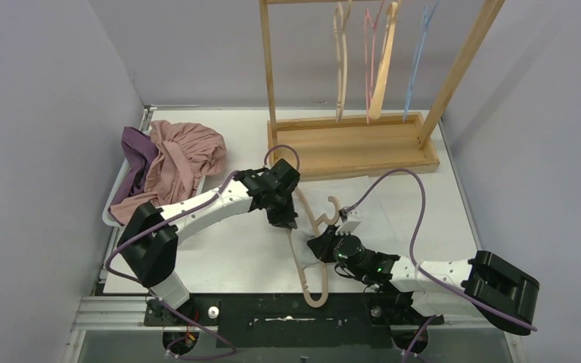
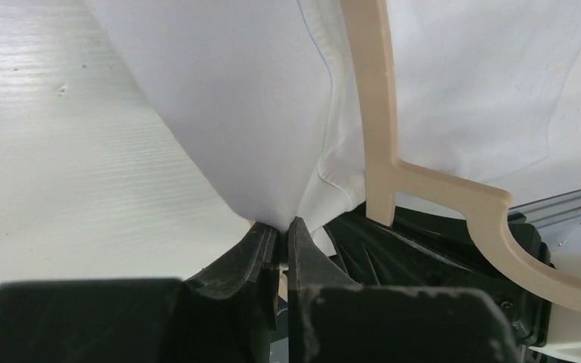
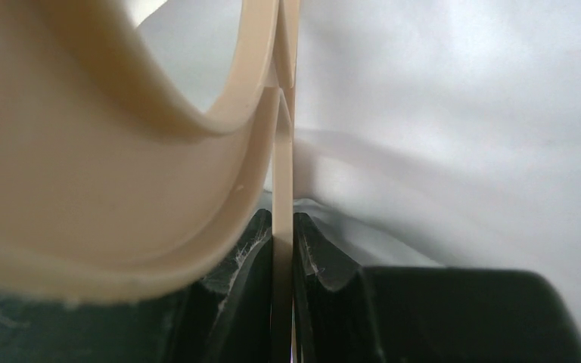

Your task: Place the skirt on the hanger

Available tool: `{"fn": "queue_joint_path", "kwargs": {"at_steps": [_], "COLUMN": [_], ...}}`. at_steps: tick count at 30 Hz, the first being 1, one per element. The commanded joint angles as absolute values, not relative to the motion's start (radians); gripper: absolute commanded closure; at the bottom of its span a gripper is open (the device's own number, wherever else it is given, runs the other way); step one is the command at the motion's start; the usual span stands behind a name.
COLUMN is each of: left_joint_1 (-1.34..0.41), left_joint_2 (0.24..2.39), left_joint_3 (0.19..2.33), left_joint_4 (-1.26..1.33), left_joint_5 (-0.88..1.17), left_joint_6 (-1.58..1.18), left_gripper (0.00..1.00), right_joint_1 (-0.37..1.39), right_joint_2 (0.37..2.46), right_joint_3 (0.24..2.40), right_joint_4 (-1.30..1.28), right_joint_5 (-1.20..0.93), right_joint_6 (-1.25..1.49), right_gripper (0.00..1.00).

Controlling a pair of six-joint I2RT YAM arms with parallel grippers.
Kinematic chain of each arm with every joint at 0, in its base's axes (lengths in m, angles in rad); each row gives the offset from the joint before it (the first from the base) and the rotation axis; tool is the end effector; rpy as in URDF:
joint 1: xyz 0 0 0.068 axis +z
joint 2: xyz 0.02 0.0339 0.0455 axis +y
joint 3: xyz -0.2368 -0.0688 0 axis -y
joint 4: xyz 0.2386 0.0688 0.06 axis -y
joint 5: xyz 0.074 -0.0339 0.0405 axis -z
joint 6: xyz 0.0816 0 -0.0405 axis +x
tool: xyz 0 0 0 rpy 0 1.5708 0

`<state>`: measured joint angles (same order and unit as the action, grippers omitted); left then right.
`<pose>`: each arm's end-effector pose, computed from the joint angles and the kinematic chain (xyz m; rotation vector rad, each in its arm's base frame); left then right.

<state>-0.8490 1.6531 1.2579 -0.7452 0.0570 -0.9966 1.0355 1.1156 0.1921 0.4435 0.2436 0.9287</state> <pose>0.2262 -0.2640 0.1717 -0.1942 2.8691 -0.5506 0.1411 0.1994 0.1013 0.0452 2.1803 0.9497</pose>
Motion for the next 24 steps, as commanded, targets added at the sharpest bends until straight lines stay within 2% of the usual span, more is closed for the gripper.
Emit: {"fn": "queue_joint_path", "kwargs": {"at_steps": [1, 8, 13, 16, 21, 24], "left_joint_1": [-0.800, -0.663, -0.643, -0.642, -0.639, -0.636], "left_joint_2": [1.570, 1.494, 1.501, 1.491, 1.472, 1.475], "left_joint_3": [1.256, 1.189, 1.162, 1.072, 0.938, 0.930], "left_joint_4": [-0.790, -0.823, -0.806, -0.769, -0.717, -0.737], "left_joint_5": [0.054, 0.098, 0.157, 0.174, 0.156, 0.097], "left_joint_6": [-0.932, -0.827, -0.806, -0.836, -0.868, -0.869], "left_gripper": [1.00, 1.00, 1.00, 0.86, 0.77, 0.66], "right_joint_1": [1.032, 1.017, 0.986, 0.983, 0.983, 0.982], "right_joint_2": [1.095, 0.963, 0.914, 0.919, 0.936, 0.945], "right_joint_3": [0.246, 0.269, 0.308, 0.337, 0.425, 0.484], "right_joint_4": [0.336, 0.094, -0.019, -0.070, -0.208, -0.268], "right_joint_5": [0.251, 0.283, 0.263, 0.279, 0.388, 0.444], "right_joint_6": [0.878, 0.842, 0.802, 0.814, 0.902, 0.932], "right_gripper": [1.00, 1.00, 1.00, 1.00, 1.00, 1.00]}}
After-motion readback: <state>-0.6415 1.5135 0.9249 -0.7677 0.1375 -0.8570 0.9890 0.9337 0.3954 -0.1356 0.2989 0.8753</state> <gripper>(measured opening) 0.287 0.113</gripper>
